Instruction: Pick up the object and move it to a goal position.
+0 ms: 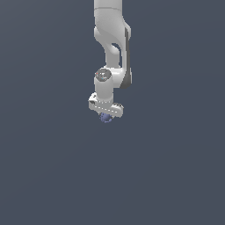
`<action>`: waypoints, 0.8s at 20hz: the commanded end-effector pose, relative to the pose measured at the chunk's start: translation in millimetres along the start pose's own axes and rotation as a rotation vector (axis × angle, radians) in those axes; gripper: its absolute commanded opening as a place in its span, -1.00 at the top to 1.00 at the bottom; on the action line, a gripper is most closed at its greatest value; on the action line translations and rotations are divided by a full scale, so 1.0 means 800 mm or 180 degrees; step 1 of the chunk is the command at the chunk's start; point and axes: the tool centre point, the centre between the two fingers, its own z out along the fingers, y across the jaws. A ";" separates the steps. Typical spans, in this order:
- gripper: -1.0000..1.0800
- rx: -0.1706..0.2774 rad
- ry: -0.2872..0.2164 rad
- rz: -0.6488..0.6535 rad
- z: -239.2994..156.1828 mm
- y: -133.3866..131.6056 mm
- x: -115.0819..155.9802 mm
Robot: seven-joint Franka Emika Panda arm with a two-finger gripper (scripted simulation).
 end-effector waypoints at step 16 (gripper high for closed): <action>1.00 -0.0005 -0.0007 0.0006 -0.060 0.071 0.123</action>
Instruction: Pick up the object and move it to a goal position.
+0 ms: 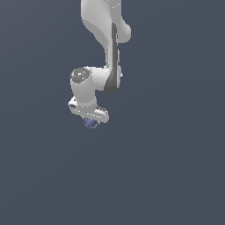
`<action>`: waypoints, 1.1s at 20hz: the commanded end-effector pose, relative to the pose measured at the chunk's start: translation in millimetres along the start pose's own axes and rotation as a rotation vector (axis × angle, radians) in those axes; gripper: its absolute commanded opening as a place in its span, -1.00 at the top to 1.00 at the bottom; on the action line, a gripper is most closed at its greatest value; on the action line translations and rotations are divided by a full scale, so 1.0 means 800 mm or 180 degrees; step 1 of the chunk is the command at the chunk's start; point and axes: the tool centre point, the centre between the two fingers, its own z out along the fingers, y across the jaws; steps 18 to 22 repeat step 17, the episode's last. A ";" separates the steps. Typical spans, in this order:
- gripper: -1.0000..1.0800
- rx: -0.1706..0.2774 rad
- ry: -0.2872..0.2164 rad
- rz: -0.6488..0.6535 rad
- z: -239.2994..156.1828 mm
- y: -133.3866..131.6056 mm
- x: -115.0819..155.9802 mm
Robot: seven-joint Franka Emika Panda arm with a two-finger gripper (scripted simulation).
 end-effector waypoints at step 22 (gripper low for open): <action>1.00 -0.0002 -0.0007 0.0001 -0.034 0.039 0.076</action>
